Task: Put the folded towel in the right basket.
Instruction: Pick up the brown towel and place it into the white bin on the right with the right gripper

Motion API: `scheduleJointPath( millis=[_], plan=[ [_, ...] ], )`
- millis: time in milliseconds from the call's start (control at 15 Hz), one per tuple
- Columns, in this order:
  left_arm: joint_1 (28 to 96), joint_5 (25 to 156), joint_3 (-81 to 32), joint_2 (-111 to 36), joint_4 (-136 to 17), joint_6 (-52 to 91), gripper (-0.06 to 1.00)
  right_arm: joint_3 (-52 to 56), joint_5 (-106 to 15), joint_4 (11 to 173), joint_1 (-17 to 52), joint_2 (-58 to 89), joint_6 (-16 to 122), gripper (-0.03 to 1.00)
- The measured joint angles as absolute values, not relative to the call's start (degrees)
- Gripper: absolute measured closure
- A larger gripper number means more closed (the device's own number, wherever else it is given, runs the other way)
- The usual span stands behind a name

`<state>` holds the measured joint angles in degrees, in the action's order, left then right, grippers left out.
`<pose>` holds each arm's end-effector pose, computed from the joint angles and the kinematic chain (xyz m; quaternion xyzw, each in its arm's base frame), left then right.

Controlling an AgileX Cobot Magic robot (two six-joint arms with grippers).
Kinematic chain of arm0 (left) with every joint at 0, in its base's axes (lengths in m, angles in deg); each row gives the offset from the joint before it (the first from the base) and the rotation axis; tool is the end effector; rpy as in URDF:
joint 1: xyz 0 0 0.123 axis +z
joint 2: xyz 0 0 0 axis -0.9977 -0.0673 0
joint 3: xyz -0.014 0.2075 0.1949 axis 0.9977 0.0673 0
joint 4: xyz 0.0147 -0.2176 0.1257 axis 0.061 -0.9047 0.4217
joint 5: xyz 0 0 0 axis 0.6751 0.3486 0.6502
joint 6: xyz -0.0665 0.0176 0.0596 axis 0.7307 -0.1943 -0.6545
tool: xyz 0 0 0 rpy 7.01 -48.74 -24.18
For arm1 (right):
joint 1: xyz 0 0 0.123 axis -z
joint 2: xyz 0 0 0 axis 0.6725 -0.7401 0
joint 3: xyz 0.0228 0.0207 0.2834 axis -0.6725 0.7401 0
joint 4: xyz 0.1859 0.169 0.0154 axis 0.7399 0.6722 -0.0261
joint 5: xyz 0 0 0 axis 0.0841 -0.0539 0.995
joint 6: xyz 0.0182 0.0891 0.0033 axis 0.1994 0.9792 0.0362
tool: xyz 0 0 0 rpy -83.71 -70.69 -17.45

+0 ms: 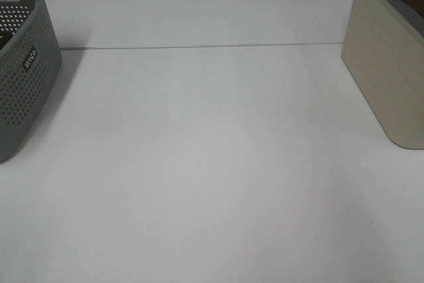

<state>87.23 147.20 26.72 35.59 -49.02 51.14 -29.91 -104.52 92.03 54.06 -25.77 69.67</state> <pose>-0.0051 -0.0045 0.2776 0.0082 0.8504 -0.0135 0.5260 0.4311 -0.0787 0.3162 0.0563 0.9735 0.0306 0.2196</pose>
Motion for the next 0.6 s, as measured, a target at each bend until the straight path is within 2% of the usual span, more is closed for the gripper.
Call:
scheduleJointPath(
  millis=[67, 133, 267, 400, 600],
  plan=[
    [87.2, 147.2, 26.7, 35.6, -49.0, 51.1, -0.03, -29.8, -104.2, 92.2, 54.1, -26.5, 69.6, 0.85],
    [87.2, 147.2, 26.7, 35.6, -49.0, 51.1, -0.03, -29.8, -104.0, 92.1, 54.1, -26.9, 69.6, 0.76],
    [87.2, 147.2, 26.7, 35.6, -49.0, 51.1, -0.03, -29.8, -102.2, 91.1, 54.1, -27.0, 69.6, 0.51],
    [87.2, 147.2, 26.7, 35.6, -49.0, 51.1, -0.03, -29.8, -101.8, 90.6, 54.1, -26.9, 69.8, 0.37],
    [87.2, 147.2, 26.7, 35.6, -49.0, 51.1, -0.03, -29.8, -103.1, 92.9, 54.1, -23.2, 70.7, 0.32]
  ],
)
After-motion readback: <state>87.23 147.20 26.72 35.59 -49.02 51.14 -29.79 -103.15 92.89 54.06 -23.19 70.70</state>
